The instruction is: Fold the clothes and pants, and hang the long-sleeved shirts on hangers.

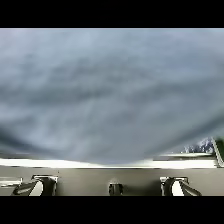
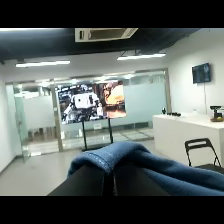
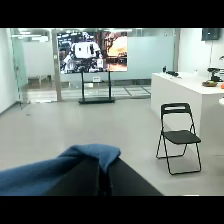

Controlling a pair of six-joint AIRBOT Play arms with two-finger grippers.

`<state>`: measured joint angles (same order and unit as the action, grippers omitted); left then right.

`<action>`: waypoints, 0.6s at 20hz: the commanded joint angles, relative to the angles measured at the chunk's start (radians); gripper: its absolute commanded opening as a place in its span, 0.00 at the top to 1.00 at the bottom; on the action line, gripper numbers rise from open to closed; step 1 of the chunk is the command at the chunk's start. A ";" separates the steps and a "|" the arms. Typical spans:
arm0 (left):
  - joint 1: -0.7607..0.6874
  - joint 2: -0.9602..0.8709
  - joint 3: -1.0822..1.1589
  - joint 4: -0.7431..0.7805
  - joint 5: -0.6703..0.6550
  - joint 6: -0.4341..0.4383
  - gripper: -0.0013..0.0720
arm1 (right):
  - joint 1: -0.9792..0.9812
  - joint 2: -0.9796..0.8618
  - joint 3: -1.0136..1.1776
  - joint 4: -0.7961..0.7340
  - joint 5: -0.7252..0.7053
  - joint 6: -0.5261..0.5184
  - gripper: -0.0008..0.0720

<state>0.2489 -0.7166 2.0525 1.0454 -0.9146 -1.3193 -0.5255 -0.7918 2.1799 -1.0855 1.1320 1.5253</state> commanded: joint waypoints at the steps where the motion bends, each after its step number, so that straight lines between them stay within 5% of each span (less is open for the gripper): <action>1: 0.000 -0.013 0.000 0.041 -0.076 -0.035 0.96 | 0.001 -0.029 0.001 -0.008 0.051 0.039 0.95; 4: 0.000 -0.114 -0.034 0.041 -0.259 -0.039 0.96 | 0.001 -0.158 -0.032 -0.005 0.391 0.038 0.95; 7: -0.005 -0.241 -0.207 -0.014 -0.433 -0.114 0.96 | 0.004 -0.293 -0.313 0.040 0.653 0.057 0.95; 9: -0.051 -0.307 -0.409 -0.024 -0.436 -0.101 0.96 | 0.094 -0.340 -0.567 -0.029 0.541 0.021 0.95; 12: -0.132 -0.407 -0.721 -0.023 -0.253 -0.095 0.96 | 0.303 -0.468 -0.802 -0.247 0.258 0.045 0.95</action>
<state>0.1726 -1.0332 1.5734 1.0416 -1.2514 -1.4105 -0.3664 -1.1507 1.5974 -1.1790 1.5509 1.5604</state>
